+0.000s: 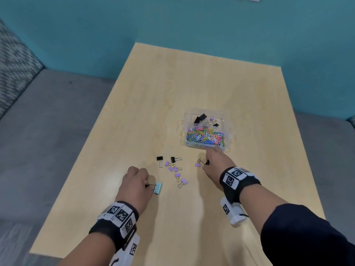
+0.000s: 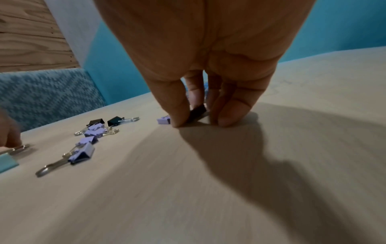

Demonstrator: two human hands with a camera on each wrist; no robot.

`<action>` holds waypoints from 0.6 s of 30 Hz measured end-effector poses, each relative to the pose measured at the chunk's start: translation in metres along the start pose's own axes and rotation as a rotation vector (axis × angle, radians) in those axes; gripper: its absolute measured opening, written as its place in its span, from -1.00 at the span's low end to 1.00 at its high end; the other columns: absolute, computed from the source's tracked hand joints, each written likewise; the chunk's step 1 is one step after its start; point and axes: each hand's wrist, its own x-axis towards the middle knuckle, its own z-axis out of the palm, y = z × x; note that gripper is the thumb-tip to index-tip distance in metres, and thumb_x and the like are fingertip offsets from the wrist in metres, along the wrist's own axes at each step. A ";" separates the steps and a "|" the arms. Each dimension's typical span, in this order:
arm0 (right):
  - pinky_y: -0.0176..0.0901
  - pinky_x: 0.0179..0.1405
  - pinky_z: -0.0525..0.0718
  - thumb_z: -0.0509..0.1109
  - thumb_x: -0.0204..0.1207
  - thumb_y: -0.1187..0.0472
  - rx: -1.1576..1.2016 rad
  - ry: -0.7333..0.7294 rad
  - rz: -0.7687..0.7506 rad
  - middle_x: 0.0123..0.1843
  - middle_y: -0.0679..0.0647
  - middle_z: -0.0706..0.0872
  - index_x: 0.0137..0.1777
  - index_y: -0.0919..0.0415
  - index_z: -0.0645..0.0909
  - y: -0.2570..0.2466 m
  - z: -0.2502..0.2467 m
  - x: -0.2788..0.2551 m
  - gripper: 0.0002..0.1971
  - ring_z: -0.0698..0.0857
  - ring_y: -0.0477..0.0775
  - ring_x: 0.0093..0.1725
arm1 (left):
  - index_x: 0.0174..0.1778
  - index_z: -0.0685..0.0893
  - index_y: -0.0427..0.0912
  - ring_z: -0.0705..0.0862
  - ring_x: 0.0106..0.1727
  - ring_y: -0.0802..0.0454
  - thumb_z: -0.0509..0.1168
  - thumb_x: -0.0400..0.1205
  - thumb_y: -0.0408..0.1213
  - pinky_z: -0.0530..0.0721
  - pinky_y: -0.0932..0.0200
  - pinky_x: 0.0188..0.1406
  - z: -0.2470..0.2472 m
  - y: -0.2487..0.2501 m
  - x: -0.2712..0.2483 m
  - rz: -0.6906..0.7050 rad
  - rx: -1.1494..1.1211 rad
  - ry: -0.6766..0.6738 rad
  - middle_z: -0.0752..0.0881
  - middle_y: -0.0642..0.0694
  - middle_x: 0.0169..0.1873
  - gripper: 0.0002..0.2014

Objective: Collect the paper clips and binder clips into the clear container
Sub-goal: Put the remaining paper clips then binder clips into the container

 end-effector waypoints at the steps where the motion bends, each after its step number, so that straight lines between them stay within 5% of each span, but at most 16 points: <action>1: -0.15 -0.46 0.37 0.32 0.41 0.24 0.031 0.016 0.031 0.00 0.04 0.51 -0.16 0.13 0.39 0.002 -0.001 -0.002 -0.87 0.49 0.03 -0.35 | -0.23 0.52 -0.10 0.56 -0.24 -0.04 0.36 0.43 -0.32 0.47 0.16 -0.34 -0.001 -0.001 0.000 -0.049 -0.063 0.013 0.47 0.01 -0.13 -0.87; 4: -0.15 -0.44 0.50 0.32 0.35 0.19 0.341 0.087 0.160 -0.26 0.03 0.64 -0.18 0.05 0.48 0.012 0.002 -0.007 -0.92 0.59 0.12 -0.37 | -0.24 0.57 -0.08 0.65 -0.29 0.02 0.38 0.46 -0.27 0.62 0.09 -0.31 -0.009 -0.004 0.000 -0.281 -0.320 -0.015 0.65 0.03 -0.17 -0.90; 6: -0.10 -0.40 0.53 0.31 0.39 0.25 0.846 0.072 0.283 -0.34 0.08 0.61 -0.08 0.06 0.58 0.014 0.003 -0.011 -0.86 0.54 0.15 -0.46 | -0.20 0.61 -0.25 0.62 -0.31 -0.05 0.36 0.52 -0.34 0.66 0.00 -0.28 -0.014 -0.005 -0.002 -0.446 -0.675 -0.038 0.73 -0.13 -0.19 -0.93; 8: -0.06 -0.38 0.56 0.25 0.50 0.35 1.396 -0.031 0.434 -0.36 0.20 0.53 -0.06 0.26 0.62 0.015 0.001 -0.015 -0.88 0.52 0.14 -0.46 | -0.11 0.60 -0.36 0.58 -0.32 -0.10 0.24 0.57 -0.48 0.56 0.03 -0.37 -0.021 -0.009 -0.005 -0.569 -1.107 -0.073 0.67 -0.32 -0.18 -0.95; 11: -0.05 -0.31 0.68 0.19 0.52 0.31 1.759 -0.208 0.528 -0.29 0.21 0.65 -0.13 0.32 0.60 0.017 -0.003 -0.022 -0.84 0.62 0.18 -0.32 | 0.00 0.59 -0.33 0.62 -0.25 -0.17 0.16 0.49 -0.49 0.54 0.10 -0.37 -0.033 -0.017 -0.007 -0.651 -1.538 -0.171 0.67 -0.44 -0.03 -0.79; 15: -0.21 -0.57 0.49 0.31 0.53 0.32 1.567 -0.175 0.521 -0.39 0.16 0.51 -0.21 0.19 0.47 0.009 0.002 -0.018 -0.89 0.48 0.07 -0.51 | -0.03 0.60 -0.27 0.64 -0.23 -0.18 0.21 0.47 -0.42 0.63 0.00 -0.16 -0.037 -0.017 -0.008 -0.633 -1.538 -0.239 0.68 -0.34 -0.15 -0.82; 18: -0.19 -0.54 0.38 0.39 0.49 0.09 1.017 -0.070 0.429 -0.41 0.12 0.49 -0.20 0.16 0.42 -0.002 0.005 -0.009 -0.79 0.42 0.08 -0.55 | -0.10 0.53 -0.29 0.56 -0.37 -0.14 0.17 0.61 -0.49 0.64 0.05 -0.35 -0.033 -0.007 -0.011 -0.603 -1.396 -0.153 0.56 -0.26 -0.37 -0.94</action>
